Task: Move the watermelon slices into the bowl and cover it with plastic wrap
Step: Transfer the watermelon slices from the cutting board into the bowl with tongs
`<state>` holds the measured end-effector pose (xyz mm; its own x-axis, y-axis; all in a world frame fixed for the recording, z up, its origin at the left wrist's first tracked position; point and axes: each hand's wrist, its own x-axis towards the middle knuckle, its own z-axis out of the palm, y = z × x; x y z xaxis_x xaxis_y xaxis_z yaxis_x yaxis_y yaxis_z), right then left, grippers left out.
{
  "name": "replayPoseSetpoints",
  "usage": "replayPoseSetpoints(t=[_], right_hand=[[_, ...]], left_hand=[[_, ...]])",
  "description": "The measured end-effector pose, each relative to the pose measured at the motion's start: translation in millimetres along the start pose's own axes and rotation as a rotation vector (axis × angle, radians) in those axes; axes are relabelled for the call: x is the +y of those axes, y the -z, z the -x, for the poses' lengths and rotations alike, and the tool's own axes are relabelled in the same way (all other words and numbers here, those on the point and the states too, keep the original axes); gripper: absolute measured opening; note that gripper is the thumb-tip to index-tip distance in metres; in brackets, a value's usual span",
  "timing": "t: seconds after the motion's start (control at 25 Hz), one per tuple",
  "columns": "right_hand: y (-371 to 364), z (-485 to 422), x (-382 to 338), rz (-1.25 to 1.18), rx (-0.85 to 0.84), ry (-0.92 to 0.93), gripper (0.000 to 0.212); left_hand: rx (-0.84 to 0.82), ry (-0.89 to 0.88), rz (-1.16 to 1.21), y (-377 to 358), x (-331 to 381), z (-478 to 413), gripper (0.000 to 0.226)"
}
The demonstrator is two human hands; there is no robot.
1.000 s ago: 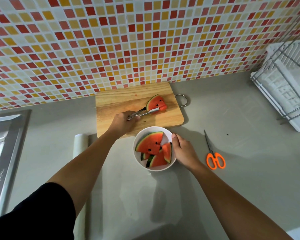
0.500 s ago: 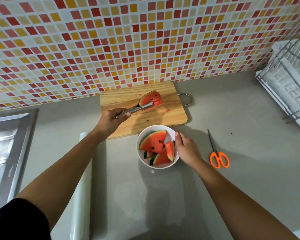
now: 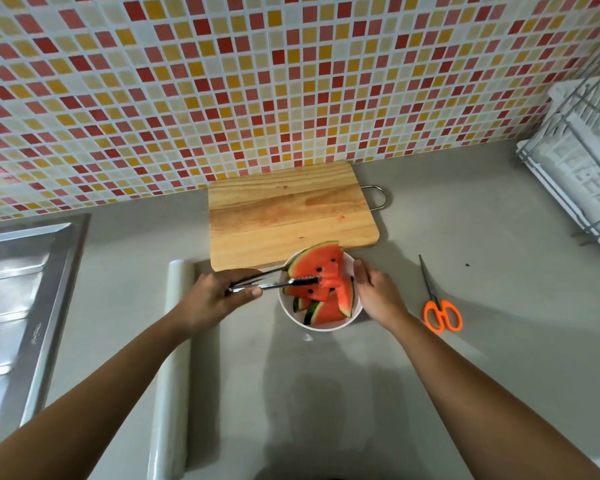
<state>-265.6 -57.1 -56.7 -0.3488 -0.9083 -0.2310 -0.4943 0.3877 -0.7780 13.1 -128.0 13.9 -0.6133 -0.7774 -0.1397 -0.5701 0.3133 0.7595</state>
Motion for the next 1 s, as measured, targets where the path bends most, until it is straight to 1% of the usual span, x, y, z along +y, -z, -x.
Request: replayPoseSetpoints(t=[0.16,0.28,0.44,0.52,0.68,0.88,0.92,1.0], right_hand=[[0.4,1.3,-1.2,0.002,0.011,-0.022,0.036],[0.8,1.3,-2.3,-0.002,0.008,-0.021,0.035],[1.4,0.6,-2.2,0.0,0.004,-0.005,0.034],[0.9,0.3,-2.0,-0.005,0.002,-0.003,0.033],[-0.1,-0.4,-0.8,0.0,0.002,-0.002,0.032],[-0.3,-0.5,-0.2,0.019,0.002,0.006,0.032],[-0.2,-0.5,-0.3,0.024,0.003,0.011,0.032],[-0.4,-1.1,-0.6,0.029,0.009,0.016,0.035]], left_hand=[[0.019,-0.1,-0.127,-9.8,-2.3,4.1,0.032],[0.009,-0.146,-0.228,-11.7,0.6,7.2,0.035],[0.0,-0.174,-0.397,-12.4,12.0,12.6,0.045],[-0.018,-0.14,-0.465,-12.5,20.1,15.9,0.048],[-0.082,-0.055,-0.531,-11.8,33.5,22.1,0.042],[-0.108,-0.041,-0.735,-15.3,48.3,26.4,0.045],[-0.089,-0.033,-0.738,-12.5,51.3,28.4,0.044],[-0.027,-0.013,-0.655,-3.2,55.8,32.6,0.04]])
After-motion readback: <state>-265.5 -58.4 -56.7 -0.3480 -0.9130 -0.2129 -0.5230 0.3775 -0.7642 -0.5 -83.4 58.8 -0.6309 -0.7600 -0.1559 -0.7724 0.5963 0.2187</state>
